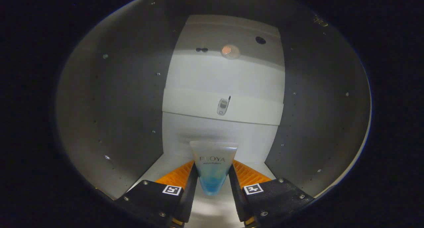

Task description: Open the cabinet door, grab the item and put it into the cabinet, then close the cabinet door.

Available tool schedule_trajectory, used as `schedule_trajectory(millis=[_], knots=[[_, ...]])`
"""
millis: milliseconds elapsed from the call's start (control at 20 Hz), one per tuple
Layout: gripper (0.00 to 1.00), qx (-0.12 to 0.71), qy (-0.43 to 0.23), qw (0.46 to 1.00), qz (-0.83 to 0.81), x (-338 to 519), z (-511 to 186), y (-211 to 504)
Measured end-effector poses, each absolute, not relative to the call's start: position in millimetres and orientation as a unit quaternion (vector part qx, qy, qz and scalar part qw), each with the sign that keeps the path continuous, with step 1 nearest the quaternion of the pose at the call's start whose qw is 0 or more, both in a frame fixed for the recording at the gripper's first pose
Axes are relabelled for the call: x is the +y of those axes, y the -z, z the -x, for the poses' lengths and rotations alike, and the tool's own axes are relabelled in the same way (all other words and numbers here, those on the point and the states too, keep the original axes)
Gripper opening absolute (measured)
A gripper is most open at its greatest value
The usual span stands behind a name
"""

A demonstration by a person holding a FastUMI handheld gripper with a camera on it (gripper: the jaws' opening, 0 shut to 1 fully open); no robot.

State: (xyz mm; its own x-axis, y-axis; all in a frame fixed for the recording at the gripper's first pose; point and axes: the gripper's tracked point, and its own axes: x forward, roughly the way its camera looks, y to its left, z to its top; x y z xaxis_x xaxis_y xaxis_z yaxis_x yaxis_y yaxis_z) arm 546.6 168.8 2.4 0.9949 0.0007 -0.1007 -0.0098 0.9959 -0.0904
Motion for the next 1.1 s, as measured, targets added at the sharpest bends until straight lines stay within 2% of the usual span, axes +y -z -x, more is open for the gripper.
schedule_trajectory(millis=[700,800,950,1100], knots=[[0.57,0.092,-0.02,0.995,0.016,172.3,-567.6,32.4],[0.62,0.096,-0.034,0.994,0.027,176.0,-567.2,36.0],[0.76,0.103,-0.038,0.994,0.031,178.7,-565.4,40.4],[0.83,0.104,-0.036,0.994,0.016,177.8,-565.7,39.6]])
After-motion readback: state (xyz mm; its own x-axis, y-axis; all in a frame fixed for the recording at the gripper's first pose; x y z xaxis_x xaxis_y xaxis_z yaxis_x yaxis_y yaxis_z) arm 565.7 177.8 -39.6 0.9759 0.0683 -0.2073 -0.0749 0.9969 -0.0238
